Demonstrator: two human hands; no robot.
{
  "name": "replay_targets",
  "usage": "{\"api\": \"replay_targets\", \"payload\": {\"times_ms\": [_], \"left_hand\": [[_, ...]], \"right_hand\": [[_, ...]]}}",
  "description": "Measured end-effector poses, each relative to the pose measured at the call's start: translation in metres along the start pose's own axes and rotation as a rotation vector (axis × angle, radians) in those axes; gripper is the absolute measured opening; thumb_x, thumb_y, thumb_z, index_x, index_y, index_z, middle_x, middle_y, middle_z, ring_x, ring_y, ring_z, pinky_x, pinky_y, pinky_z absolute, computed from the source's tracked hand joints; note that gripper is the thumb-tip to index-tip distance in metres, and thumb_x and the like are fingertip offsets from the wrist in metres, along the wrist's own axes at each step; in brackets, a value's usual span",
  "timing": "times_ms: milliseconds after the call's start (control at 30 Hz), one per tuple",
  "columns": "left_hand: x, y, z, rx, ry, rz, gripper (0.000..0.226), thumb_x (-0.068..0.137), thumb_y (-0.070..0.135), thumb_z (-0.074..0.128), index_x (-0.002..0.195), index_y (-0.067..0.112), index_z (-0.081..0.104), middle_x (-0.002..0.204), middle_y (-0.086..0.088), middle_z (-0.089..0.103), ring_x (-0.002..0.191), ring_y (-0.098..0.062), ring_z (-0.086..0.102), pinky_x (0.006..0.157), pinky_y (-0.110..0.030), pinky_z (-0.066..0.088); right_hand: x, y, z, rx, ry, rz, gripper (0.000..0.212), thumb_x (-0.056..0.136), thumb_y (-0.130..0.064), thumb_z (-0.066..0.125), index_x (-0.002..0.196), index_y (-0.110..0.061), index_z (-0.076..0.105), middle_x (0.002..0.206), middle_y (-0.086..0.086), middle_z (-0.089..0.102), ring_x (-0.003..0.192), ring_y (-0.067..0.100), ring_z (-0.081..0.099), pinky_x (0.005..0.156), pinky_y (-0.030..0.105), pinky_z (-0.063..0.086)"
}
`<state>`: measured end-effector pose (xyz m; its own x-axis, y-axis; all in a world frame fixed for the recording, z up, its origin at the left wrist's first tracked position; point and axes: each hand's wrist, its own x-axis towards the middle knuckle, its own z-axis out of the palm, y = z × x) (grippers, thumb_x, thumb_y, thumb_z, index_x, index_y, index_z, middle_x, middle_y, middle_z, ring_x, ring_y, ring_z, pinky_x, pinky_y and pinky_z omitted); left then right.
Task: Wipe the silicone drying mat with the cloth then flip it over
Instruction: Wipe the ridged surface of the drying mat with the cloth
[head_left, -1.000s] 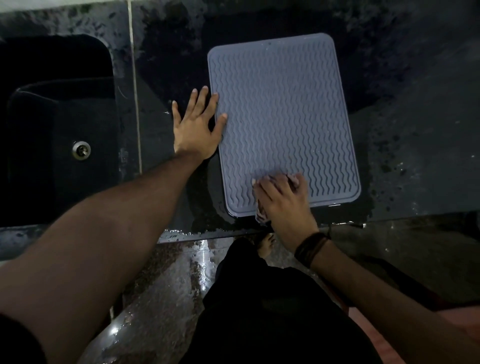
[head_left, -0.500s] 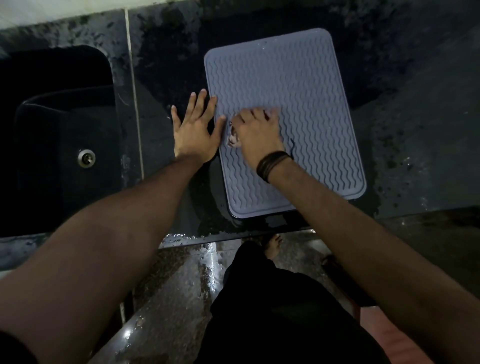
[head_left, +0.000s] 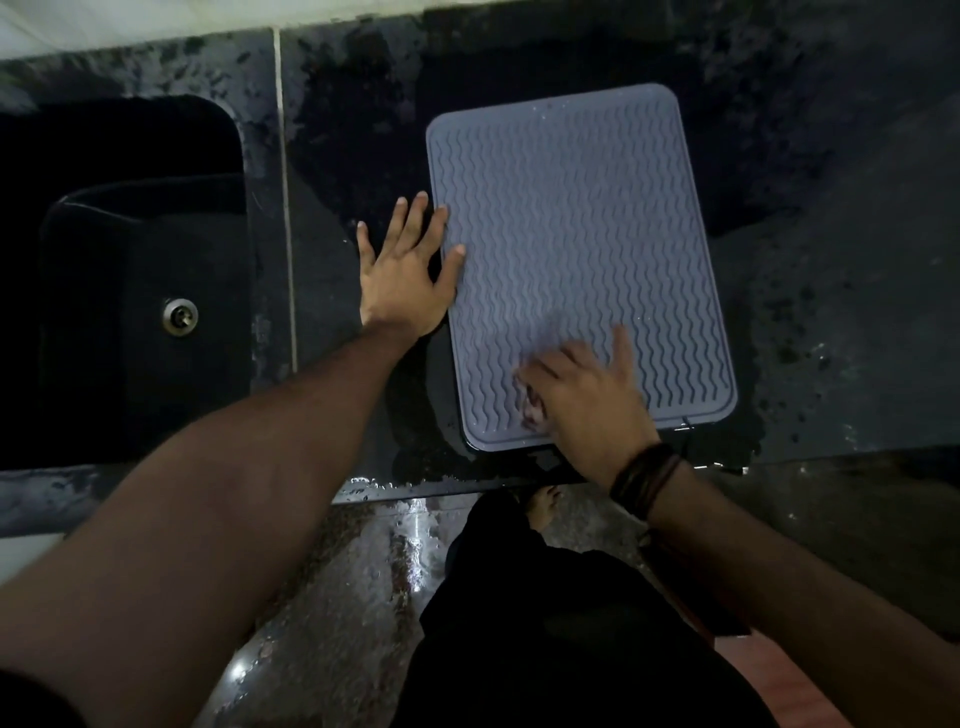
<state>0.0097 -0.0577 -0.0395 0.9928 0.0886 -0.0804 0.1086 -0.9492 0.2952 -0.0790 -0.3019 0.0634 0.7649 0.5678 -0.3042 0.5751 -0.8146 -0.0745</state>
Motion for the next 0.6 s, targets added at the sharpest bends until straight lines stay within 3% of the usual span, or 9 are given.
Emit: {"api": "replay_targets", "payload": {"times_ms": [133, 267, 400, 600], "left_hand": [[0.001, 0.001, -0.001, 0.013, -0.009, 0.008, 0.063, 0.107, 0.059, 0.023, 0.163, 0.029, 0.025, 0.171, 0.003, 0.015, 0.159, -0.016, 0.004, 0.125, -0.057, -0.008], [0.000, 0.003, -0.003, 0.039, 0.005, 0.008, 0.060, 0.108, 0.053, 0.027, 0.163, 0.028, 0.026, 0.171, 0.002, 0.016, 0.159, -0.017, 0.006, 0.125, -0.058, -0.004], [0.000, 0.003, -0.003, 0.014, 0.005, 0.000, 0.060, 0.108, 0.054, 0.027, 0.162, 0.028, 0.028, 0.171, 0.002, 0.017, 0.159, -0.017, 0.006, 0.125, -0.057, -0.006], [0.000, 0.003, -0.001, -0.012, 0.008, -0.006, 0.061, 0.107, 0.056, 0.025, 0.162, 0.028, 0.029, 0.171, 0.004, 0.017, 0.159, -0.016, 0.005, 0.125, -0.057, -0.007]], "right_hand": [[0.073, 0.002, -0.023, 0.021, 0.205, 0.063, 0.061, 0.075, -0.018, 0.070, 0.133, -0.019, 0.052, 0.131, 0.004, 0.055, 0.128, 0.028, 0.044, 0.111, 0.064, 0.017], [0.116, -0.009, -0.017, -0.042, 0.093, 0.054, 0.059, 0.085, -0.020, 0.059, 0.142, -0.013, 0.041, 0.140, 0.009, 0.046, 0.133, 0.032, 0.035, 0.113, 0.062, 0.018], [0.082, -0.014, 0.011, -0.117, 0.065, -0.026, 0.076, 0.080, -0.029, 0.067, 0.146, -0.009, 0.035, 0.140, 0.013, 0.043, 0.133, 0.037, 0.034, 0.112, 0.061, 0.022], [0.019, -0.011, 0.018, -0.056, -0.001, -0.098, 0.050, 0.092, -0.016, 0.041, 0.143, -0.013, 0.039, 0.137, 0.007, 0.045, 0.129, 0.034, 0.039, 0.111, 0.059, 0.023]]}}
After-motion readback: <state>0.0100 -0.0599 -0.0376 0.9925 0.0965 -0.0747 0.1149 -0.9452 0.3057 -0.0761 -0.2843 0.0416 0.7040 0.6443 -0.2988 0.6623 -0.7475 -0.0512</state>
